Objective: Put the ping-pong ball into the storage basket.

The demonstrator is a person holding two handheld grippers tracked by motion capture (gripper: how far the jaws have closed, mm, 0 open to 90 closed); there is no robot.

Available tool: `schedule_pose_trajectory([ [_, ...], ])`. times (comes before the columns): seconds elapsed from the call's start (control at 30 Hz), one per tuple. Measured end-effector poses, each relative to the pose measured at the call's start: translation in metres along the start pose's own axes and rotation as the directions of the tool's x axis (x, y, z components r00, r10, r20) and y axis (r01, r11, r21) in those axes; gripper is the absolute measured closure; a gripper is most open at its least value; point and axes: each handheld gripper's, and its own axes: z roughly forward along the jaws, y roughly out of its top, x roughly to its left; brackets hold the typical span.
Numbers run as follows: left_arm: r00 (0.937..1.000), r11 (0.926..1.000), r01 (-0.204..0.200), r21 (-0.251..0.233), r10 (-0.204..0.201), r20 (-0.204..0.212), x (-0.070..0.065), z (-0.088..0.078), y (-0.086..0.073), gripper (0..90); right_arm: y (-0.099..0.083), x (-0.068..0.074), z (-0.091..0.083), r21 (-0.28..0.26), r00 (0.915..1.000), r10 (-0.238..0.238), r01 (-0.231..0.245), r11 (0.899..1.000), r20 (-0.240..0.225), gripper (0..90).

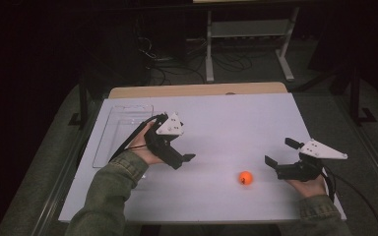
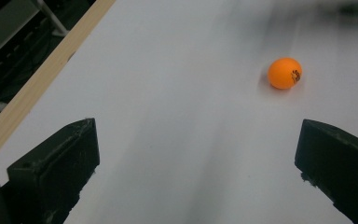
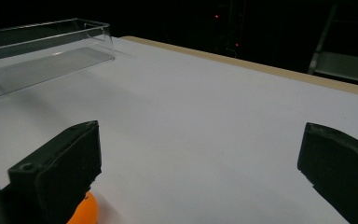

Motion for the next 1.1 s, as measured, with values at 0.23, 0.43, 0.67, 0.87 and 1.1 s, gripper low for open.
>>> schedule_pose_trajectory([
  [0.23,0.9998,0.9999,-0.013,0.007,0.013,0.012,-0.002,0.007,0.003,0.0,0.000,0.000,0.002,0.010,1.0000,-0.004,0.004,1.000,-0.003,0.0],
  [0.43,0.9997,0.9998,-0.017,0.013,0.017,0.019,-0.003,0.011,0.005,0.0,-0.001,0.000,0.002,0.011,1.0000,-0.005,0.005,1.000,-0.004,0.0],
  [0.67,0.9994,0.9996,-0.019,0.020,0.019,0.029,-0.004,0.016,0.007,0.0,-0.001,0.001,0.002,0.014,0.9999,-0.008,0.008,1.000,-0.007,0.0],
  [0.87,0.9988,0.9995,-0.024,0.021,0.023,0.044,-0.005,0.022,0.010,0.0,-0.001,0.001,0.002,0.013,1.0000,-0.007,0.007,1.000,-0.006,0.0],
  [1.1,0.9977,0.9992,-0.031,0.027,0.029,0.062,-0.007,0.029,0.013,0.0,-0.001,0.000,0.002,0.012,0.9999,-0.011,0.011,1.000,-0.011,0.0],
])
